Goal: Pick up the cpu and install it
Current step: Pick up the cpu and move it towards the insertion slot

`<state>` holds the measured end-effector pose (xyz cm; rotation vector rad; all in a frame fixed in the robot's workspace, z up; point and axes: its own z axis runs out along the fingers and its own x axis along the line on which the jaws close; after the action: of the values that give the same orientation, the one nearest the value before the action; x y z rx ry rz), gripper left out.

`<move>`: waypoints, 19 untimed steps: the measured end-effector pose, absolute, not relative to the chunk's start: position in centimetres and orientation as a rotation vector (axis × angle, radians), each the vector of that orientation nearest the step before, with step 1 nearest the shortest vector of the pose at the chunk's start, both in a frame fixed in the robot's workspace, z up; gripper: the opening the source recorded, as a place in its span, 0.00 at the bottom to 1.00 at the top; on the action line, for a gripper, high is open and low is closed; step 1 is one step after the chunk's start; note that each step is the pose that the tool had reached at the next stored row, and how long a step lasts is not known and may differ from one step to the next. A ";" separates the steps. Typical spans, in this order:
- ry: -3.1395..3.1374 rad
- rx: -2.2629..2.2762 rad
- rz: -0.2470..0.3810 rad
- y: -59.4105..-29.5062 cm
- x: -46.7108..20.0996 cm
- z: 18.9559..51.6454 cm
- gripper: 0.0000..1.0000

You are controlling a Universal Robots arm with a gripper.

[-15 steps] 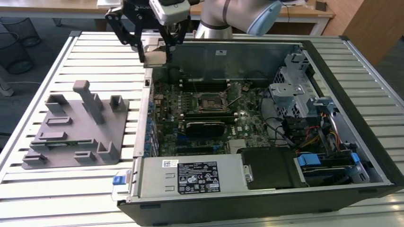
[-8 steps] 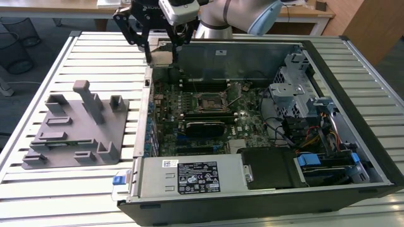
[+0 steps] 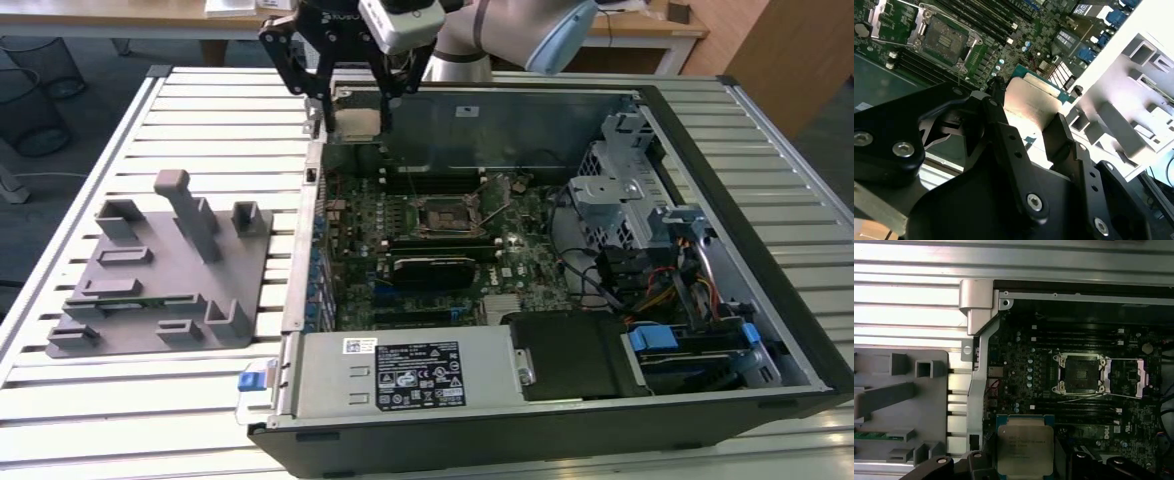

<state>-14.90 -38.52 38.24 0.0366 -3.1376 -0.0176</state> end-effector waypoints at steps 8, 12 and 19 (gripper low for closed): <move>-3.138 0.037 -0.018 -38.5 -13.5 38.2 0.54; -3.138 0.037 -0.018 -38.5 -12.5 38.2 0.54; -3.137 0.037 -0.017 -38.5 -10.9 38.2 0.54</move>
<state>-10.93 -38.52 38.21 0.0368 -3.1375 -0.0174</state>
